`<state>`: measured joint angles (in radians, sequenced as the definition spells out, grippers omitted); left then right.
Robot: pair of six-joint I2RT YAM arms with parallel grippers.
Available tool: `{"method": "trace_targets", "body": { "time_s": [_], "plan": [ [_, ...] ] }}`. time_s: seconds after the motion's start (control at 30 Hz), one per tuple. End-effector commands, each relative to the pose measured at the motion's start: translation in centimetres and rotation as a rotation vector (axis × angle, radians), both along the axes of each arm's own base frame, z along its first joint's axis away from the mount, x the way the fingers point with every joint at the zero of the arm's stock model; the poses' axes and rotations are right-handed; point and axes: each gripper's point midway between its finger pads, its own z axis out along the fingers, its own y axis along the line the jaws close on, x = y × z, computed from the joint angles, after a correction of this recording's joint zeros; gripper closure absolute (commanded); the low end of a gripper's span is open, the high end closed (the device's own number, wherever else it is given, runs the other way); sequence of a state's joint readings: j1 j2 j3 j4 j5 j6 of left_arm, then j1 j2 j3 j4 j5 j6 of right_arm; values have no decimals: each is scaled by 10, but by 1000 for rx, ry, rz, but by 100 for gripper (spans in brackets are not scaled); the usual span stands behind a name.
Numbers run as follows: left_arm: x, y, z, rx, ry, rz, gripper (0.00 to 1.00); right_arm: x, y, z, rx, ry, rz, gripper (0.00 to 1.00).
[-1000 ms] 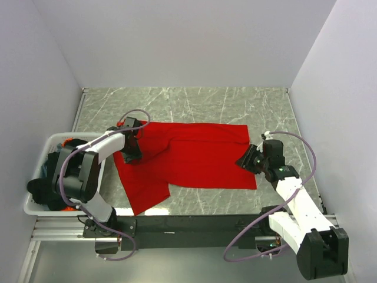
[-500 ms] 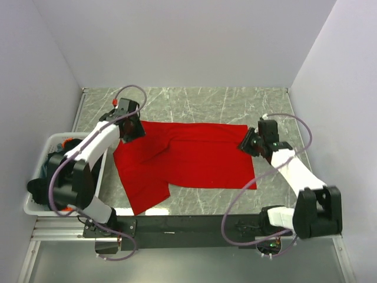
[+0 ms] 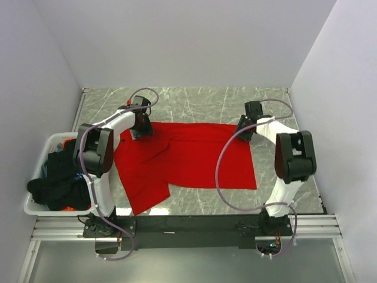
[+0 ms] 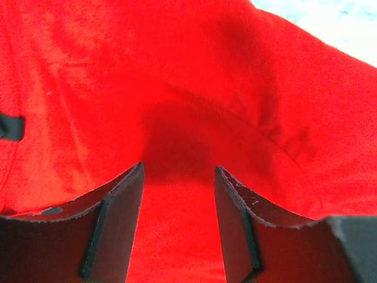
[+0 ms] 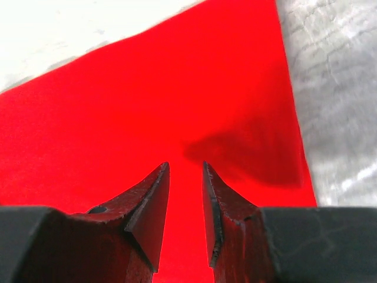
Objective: Fold and stack the t-shirts
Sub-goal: Fold the tshirt
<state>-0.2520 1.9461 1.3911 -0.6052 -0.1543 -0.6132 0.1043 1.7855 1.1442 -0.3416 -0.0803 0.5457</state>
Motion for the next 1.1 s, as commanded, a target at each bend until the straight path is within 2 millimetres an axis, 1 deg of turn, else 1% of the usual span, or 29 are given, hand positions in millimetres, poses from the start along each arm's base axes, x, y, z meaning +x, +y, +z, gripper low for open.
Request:
{"method": "trace_targets", "body": {
  "time_s": [0.0,0.03,0.07,0.13,0.2,0.23,0.27,0.3,0.33,0.37,0.43,0.47,0.5,0.53,0.57,0.6,0.63,0.67,0.7,0.73,0.77,0.83,0.87,0.9,0.93,0.97,1.0,1.03,1.07],
  "plan": [
    [15,-6,3,-13,-18,-26,43,15,-7,-4,-35,36,-37,64],
    [17,-7,-5,-9,0,-28,43,12,-8,-9,-44,65,-42,64],
    [17,-8,-9,-9,13,-29,43,21,-11,-5,-57,58,-51,64],
    [20,-10,-20,-9,40,-33,43,21,-14,-17,-69,109,-56,64],
    [23,-14,-26,-22,54,-38,43,31,-17,-21,-73,124,-63,64],
    [26,-16,-31,-25,66,-42,43,31,-20,-24,-80,148,-64,64],
    [28,-17,-33,-31,70,-41,43,41,-23,-19,-81,135,-68,64],
    [30,-20,-34,-41,74,-42,43,43,-24,-28,-86,160,-66,64],
    [35,-22,-37,-45,78,-42,43,44,-27,-29,-91,174,-64,64],
    [38,-24,-38,-52,78,-43,43,56,-31,-22,-89,153,-69,65],
    [46,-32,-40,-83,78,-48,43,60,-34,-31,-97,185,-63,66],
    [47,-34,-42,-93,84,-46,43,75,-38,-20,-95,153,-74,67],
    [49,-38,-42,-108,87,-43,42,78,-42,-30,-99,176,-75,67],
    [55,-41,-42,-122,82,-42,42,79,-45,-32,-105,197,-71,67],
    [57,-43,-42,-126,81,-36,42,95,-52,-20,-103,160,-79,67],
    [62,-46,-39,-148,72,-38,42,99,-56,-28,-108,173,-81,67],
    [63,-50,-40,-168,75,-36,41,105,-57,-28,-112,164,-69,67],
    [66,-52,-38,-182,70,-34,40,118,-57,-18,-114,124,-66,67],
    [71,-56,-34,-205,56,-28,39,123,-79,-23,-113,126,-102,66],
    [73,-60,-30,-232,51,-30,38,129,-84,-21,-120,111,-101,66],
    [76,-63,-26,-247,40,-32,36,139,-89,-12,-122,79,-107,66],
    [86,-64,-10,-262,-9,-34,34,143,-97,-6,-109,73,-108,65],
    [88,-63,-4,-260,-24,-33,31,148,-94,4,-93,47,-97,64],
    [91,-61,4,-256,-43,-31,30,149,-93,23,-85,10,-90,63],
    [93,-58,20,-254,-71,-27,28,152,-92,36,-85,-29,-78,61],
    [94,-53,28,-246,-88,-15,26,146,-90,38,-77,-29,-73,58],
    [93,-49,35,-241,-98,-8,25,143,-86,67,-65,-83,-59,56],
    [91,-44,59,-242,-133,-2,23,139,-84,77,-64,-101,-55,55],
    [88,-39,69,-221,-152,6,20,127,-80,76,-65,-82,-47,52]
  ]
}}
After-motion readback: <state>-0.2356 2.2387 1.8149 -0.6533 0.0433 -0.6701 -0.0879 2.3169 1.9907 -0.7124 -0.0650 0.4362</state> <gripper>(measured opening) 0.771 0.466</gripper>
